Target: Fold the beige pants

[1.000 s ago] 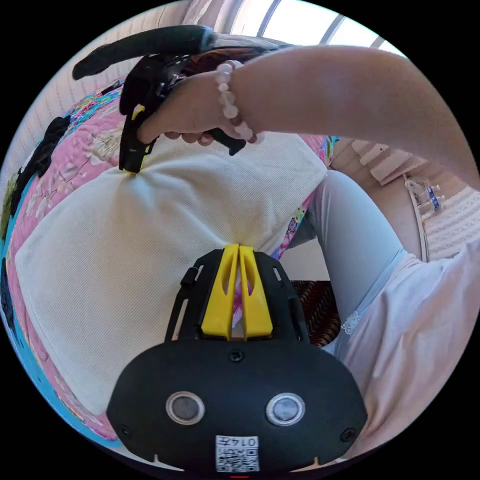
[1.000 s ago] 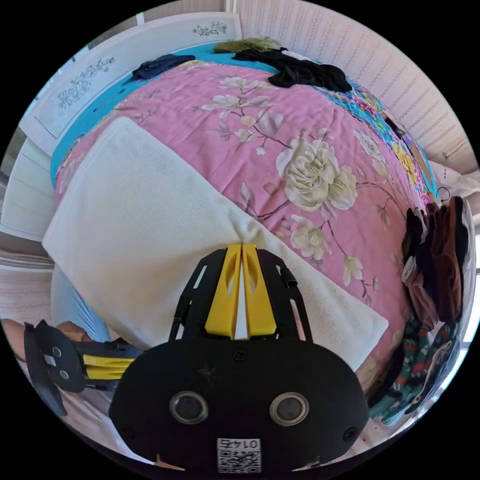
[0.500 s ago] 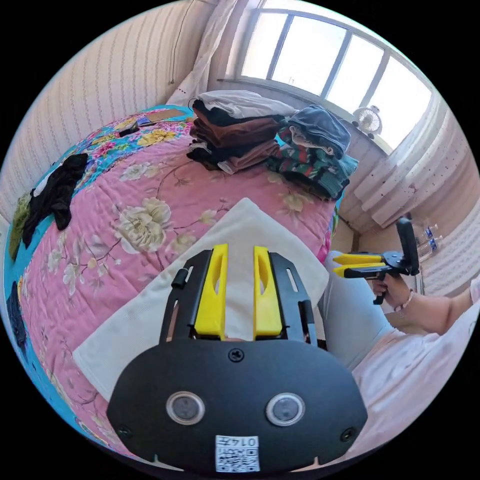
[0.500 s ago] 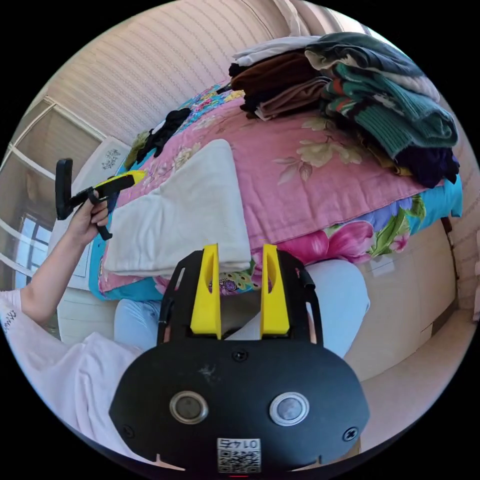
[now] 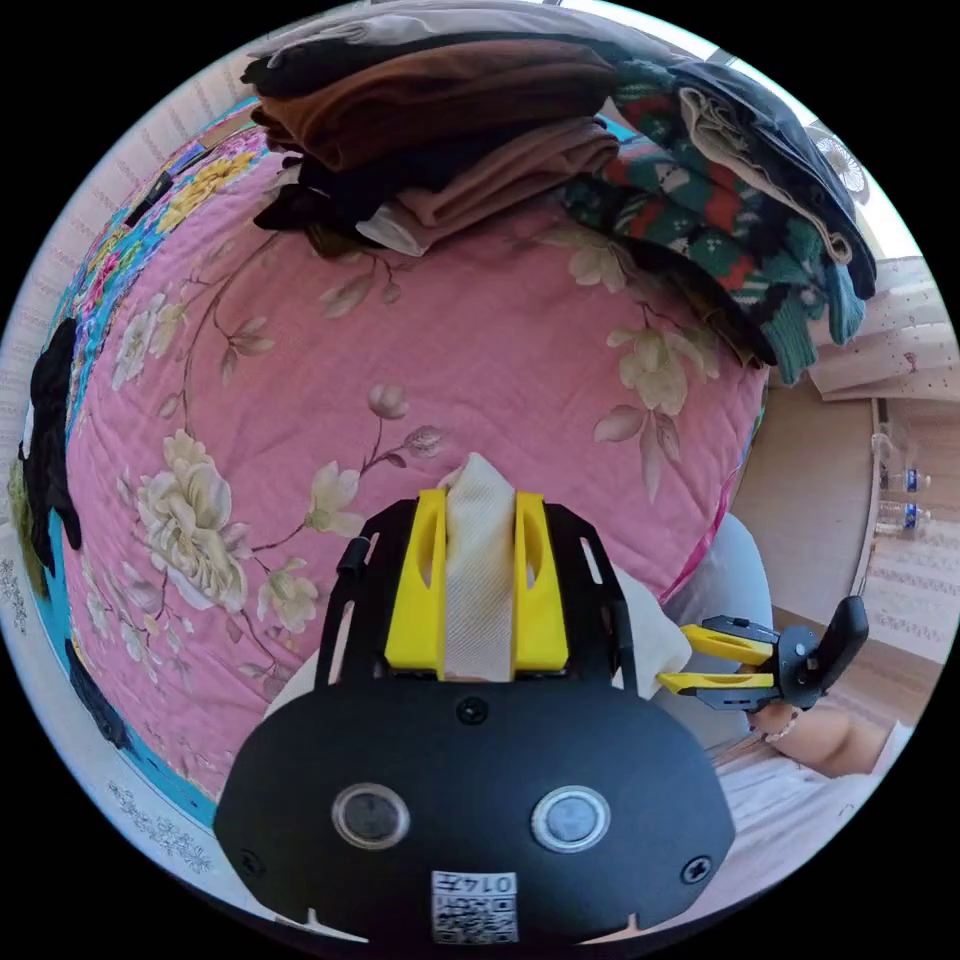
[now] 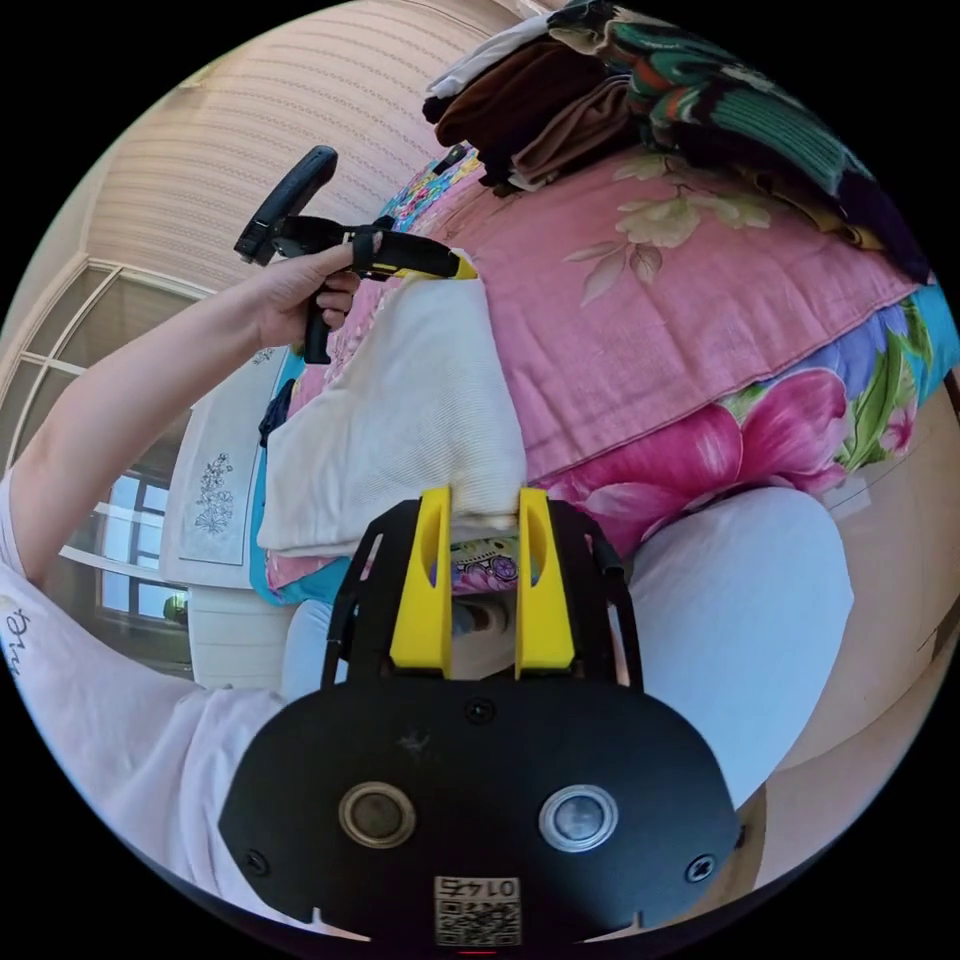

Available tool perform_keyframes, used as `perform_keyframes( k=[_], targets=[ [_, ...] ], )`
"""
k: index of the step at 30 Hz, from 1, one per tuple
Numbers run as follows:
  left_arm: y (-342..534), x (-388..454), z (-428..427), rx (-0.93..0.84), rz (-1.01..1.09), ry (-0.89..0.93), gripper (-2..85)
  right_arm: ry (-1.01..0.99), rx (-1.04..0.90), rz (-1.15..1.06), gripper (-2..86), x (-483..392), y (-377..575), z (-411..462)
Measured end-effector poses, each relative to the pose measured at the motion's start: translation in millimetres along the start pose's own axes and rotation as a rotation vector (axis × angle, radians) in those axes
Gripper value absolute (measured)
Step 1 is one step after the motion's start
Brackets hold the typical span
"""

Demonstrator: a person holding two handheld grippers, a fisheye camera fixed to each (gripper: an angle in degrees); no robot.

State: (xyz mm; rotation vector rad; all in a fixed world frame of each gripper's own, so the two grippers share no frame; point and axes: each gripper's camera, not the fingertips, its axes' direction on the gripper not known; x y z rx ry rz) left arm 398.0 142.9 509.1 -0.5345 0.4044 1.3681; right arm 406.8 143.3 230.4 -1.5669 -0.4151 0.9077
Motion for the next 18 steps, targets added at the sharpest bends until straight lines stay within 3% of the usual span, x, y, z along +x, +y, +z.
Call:
perform_keyframes(
  k=[9, 18],
  targets=[
    [83, -53, -56, 0.257, -0.014, 0.181, 7.1, -0.325, 0.0, -0.229, 5.4, -28, -6, -23],
    [292, -182, -134, 0.543, -0.203, 0.288, 6.3, -0.458, -0.122, -0.683, 5.1, -175, -21, 9]
  ],
)
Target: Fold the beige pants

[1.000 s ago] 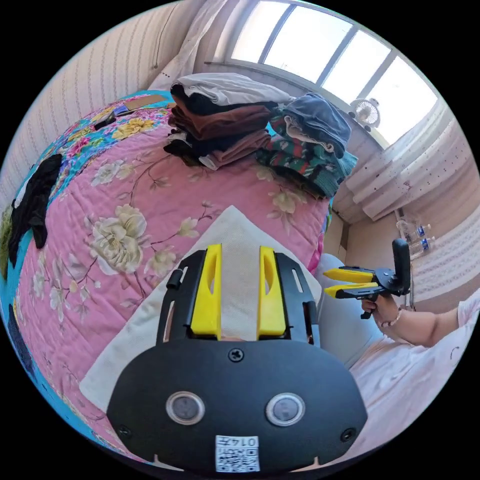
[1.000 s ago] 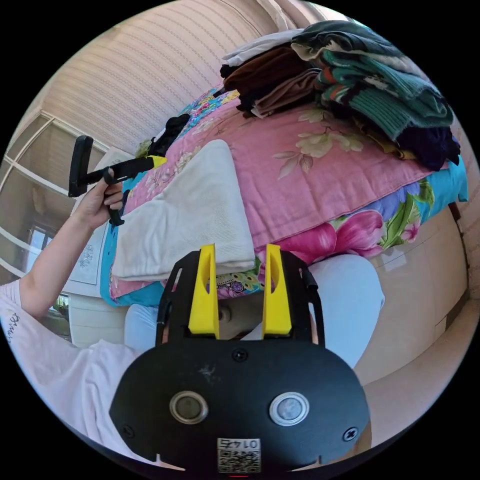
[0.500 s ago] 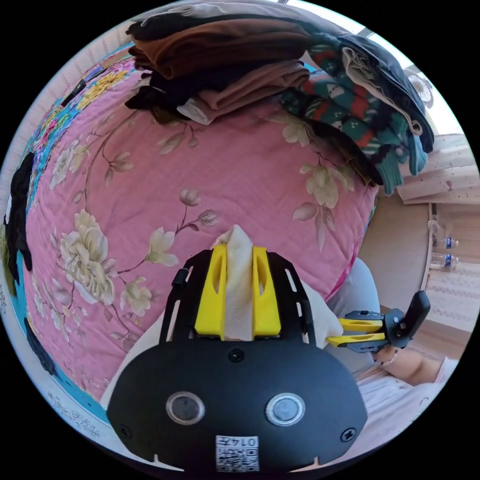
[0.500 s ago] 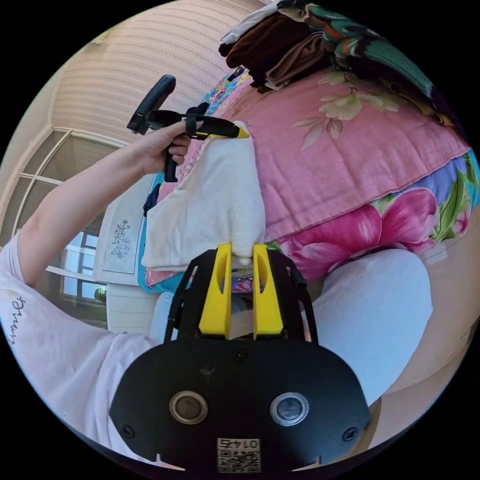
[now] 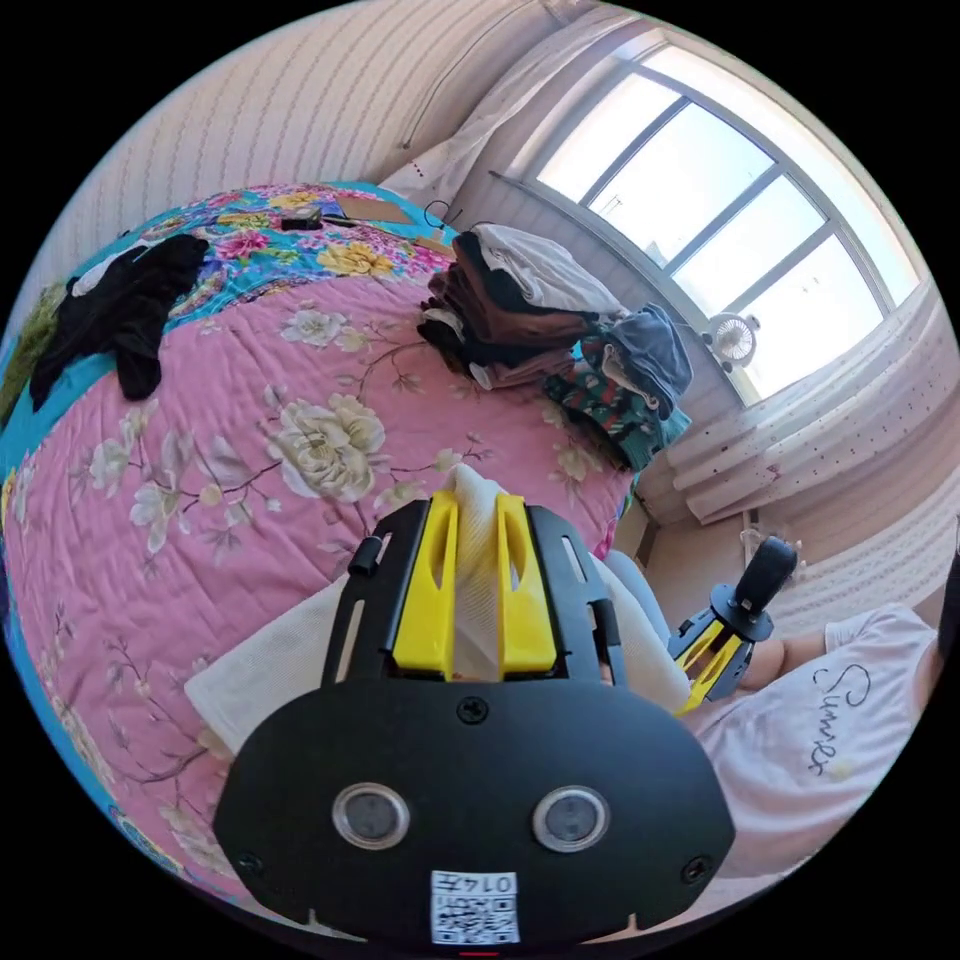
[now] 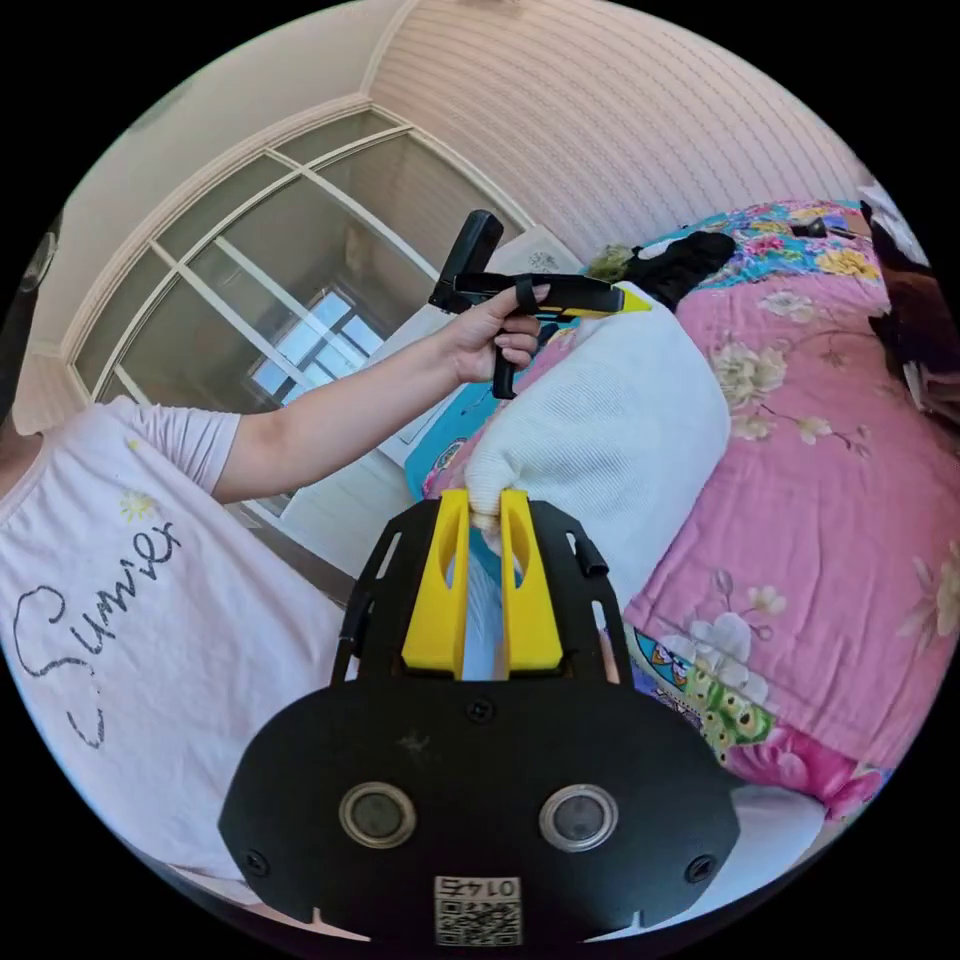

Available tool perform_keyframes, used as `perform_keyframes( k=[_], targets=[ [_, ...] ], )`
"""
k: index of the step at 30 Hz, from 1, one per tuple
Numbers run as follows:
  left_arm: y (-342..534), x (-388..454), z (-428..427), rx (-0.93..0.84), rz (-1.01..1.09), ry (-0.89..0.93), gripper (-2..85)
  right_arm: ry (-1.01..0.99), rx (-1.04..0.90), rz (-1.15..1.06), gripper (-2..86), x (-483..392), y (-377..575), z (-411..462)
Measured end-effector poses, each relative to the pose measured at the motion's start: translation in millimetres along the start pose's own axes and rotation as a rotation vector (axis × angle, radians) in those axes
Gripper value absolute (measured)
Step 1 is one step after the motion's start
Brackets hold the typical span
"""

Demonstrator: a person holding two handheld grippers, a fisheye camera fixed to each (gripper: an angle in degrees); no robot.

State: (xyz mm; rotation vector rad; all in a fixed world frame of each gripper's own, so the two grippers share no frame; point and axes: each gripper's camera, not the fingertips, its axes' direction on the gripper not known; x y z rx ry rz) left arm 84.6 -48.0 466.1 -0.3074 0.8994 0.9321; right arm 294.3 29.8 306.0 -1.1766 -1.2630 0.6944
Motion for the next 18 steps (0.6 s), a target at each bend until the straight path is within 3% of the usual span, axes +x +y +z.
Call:
perform_keyframes(
  k=[7, 13, 18],
  targets=[
    [118, -121, -98, 0.168, -0.294, -0.006, 7.4, -0.073, -0.22, -0.24, 5.9, -58, -87, 124],
    [215, -188, -102, 0.203, -0.504, -0.021, 7.1, 0.045, -0.574, -0.159, 8.2, -46, -97, 259],
    [296, -175, -116, 0.252, -0.485, -0.049, 8.5, -0.023, -0.527, -0.169, 9.4, -57, -111, 261]
  ],
)
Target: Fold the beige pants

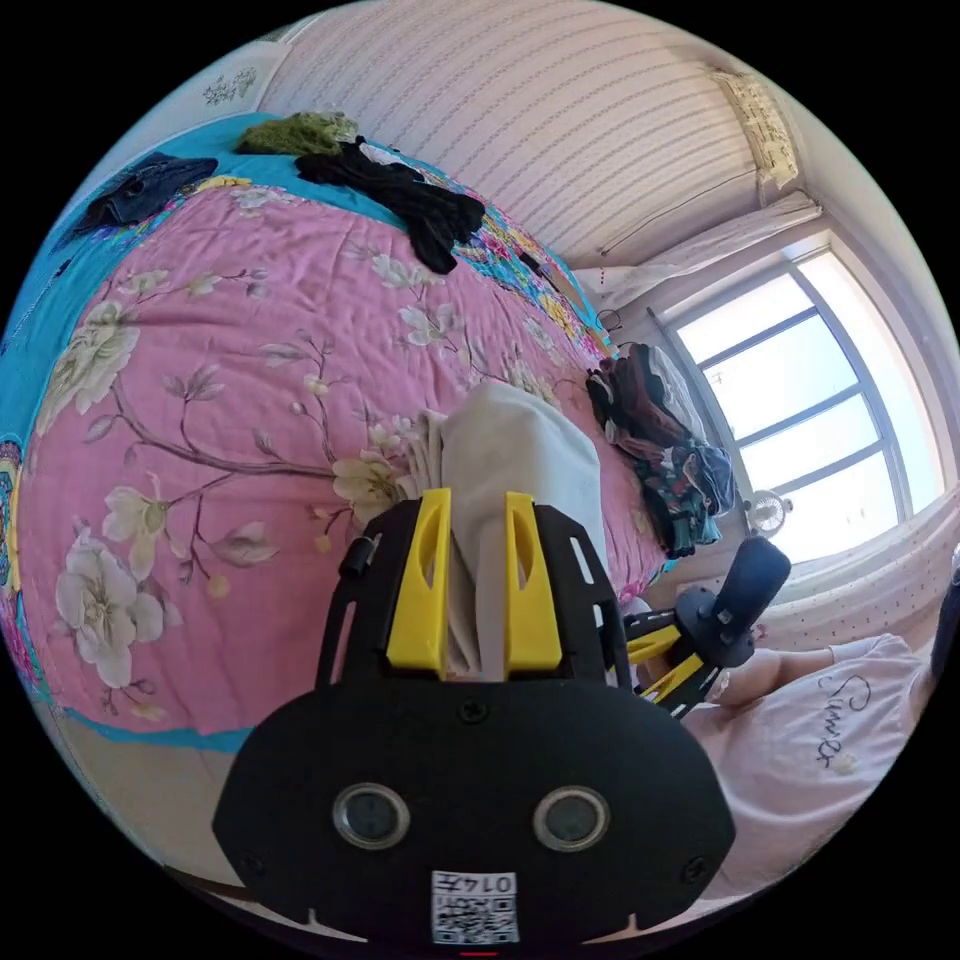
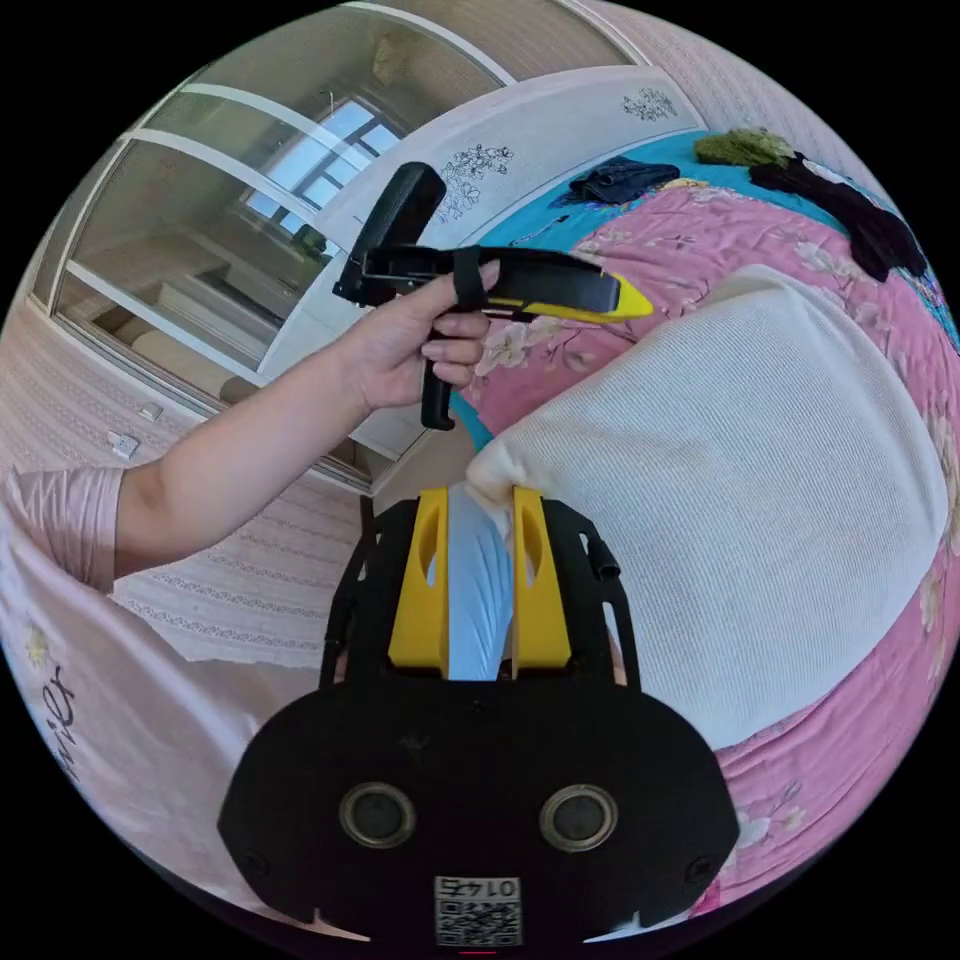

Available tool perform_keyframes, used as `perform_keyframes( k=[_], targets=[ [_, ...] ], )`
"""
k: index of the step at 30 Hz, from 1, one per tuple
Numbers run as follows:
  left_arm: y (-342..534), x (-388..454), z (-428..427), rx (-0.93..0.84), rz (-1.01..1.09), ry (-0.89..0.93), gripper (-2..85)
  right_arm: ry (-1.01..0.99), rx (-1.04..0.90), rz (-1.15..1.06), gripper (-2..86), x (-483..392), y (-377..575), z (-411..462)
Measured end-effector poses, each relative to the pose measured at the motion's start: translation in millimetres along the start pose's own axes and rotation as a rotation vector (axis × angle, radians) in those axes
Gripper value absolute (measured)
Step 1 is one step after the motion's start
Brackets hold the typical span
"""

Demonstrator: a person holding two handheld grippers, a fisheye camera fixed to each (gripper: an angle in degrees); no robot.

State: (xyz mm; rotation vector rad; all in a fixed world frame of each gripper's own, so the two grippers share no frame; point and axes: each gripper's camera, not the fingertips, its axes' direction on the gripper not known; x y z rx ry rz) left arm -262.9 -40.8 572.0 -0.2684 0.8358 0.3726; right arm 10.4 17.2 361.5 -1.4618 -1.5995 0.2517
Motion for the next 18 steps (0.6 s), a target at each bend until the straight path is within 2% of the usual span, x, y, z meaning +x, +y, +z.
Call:
perform_keyframes(
  k=[4, 9, 15, 18],
  targets=[
    [77, -7, -27, 0.079, -0.043, 0.015, 10.0, 0.033, 0.107, -0.089, 9.8, -9, -10, -50],
    [114, -8, -26, 0.114, -0.118, 0.085, 11.8, 0.291, 0.176, -0.059, 9.8, 24, -60, -83],
    [122, -12, -33, 0.113, -0.13, -0.02, 11.7, 0.441, -0.007, 0.058, 13.0, 80, -170, -56],
    [121, -28, -10, -0.017, -0.129, -0.041, 9.6, 0.315, -0.208, 0.134, 8.2, 111, -204, -27]
  ],
)
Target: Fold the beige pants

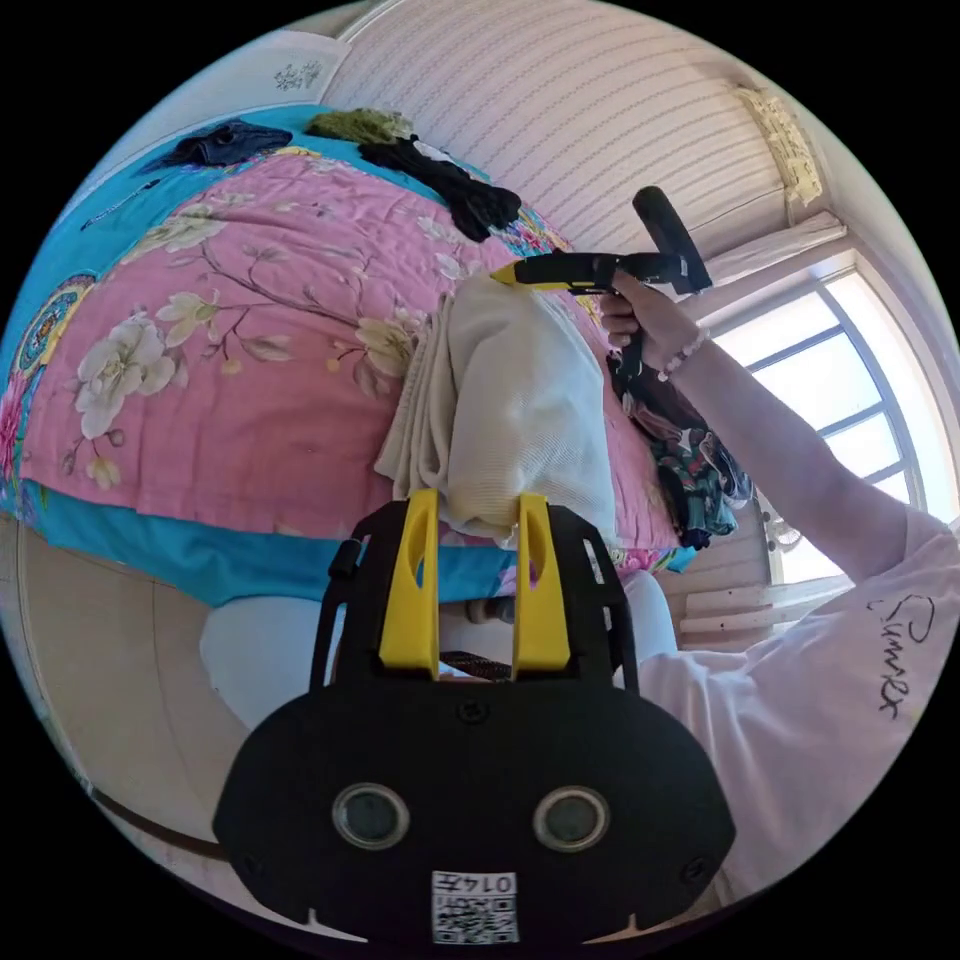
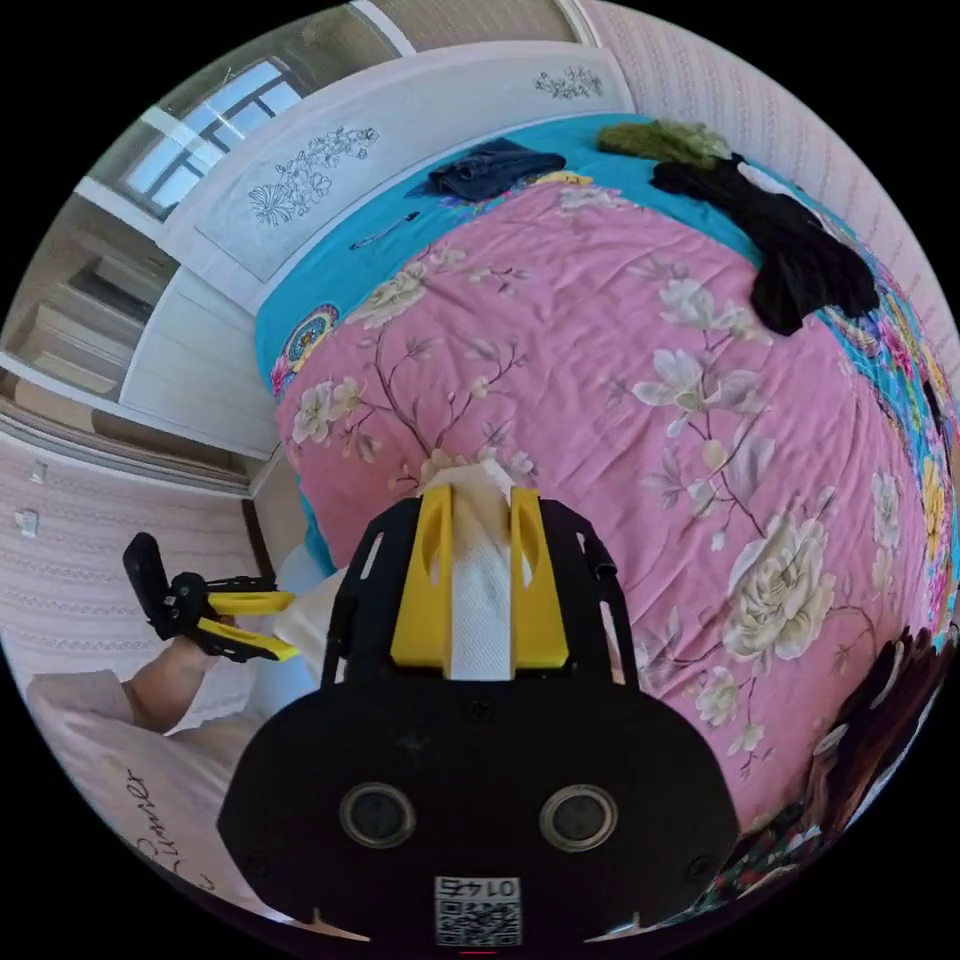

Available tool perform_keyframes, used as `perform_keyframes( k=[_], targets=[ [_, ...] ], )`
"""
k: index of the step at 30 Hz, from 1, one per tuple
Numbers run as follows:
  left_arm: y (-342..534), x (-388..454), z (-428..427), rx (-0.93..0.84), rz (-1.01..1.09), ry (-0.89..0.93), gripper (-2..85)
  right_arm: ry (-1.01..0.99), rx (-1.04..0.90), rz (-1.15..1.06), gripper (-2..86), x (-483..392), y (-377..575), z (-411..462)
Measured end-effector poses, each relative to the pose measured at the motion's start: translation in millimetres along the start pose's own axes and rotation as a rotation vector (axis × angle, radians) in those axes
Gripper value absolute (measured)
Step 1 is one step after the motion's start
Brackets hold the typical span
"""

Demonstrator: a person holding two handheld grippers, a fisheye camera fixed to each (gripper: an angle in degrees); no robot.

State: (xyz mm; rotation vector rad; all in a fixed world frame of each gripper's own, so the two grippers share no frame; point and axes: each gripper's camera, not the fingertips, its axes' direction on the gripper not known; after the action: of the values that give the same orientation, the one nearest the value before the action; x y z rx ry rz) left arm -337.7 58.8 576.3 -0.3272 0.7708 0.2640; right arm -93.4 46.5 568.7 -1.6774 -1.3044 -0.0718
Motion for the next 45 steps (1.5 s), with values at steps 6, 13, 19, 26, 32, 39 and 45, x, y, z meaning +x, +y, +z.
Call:
perform_keyframes(
  k=[6, 13, 19, 26, 32, 39, 45],
  targets=[
    [2, -22, -2, 0.031, -0.016, -0.021, 6.4, -0.059, -0.021, 0.05, 1.1, 12, -35, -2],
    [-11, -51, 8, -0.019, -0.069, 0.032, 6.7, 0.027, -0.037, 0.176, 3.6, 29, -29, 30],
    [-5, -37, -42, 0.104, 0.011, 0.081, 8.2, -0.023, 0.316, 0.133, 6.0, 41, 46, -72],
    [-54, -13, -40, 0.169, 0.131, -0.052, 14.7, -0.174, 0.53, 0.494, 12.2, 81, 236, -74],
    [-114, -25, 18, 0.006, 0.1, 0.007, 17.0, -0.39, 0.544, 0.635, 19.8, 93, 286, -30],
    [-116, -49, 56, -0.046, -0.035, 0.221, 17.1, -0.436, 0.523, 0.562, 19.8, 86, 275, -23],
    [-119, -39, 65, -0.006, -0.004, 0.275, 17.3, -0.479, 0.568, 0.595, 17.7, 84, 301, -30]
  ],
)
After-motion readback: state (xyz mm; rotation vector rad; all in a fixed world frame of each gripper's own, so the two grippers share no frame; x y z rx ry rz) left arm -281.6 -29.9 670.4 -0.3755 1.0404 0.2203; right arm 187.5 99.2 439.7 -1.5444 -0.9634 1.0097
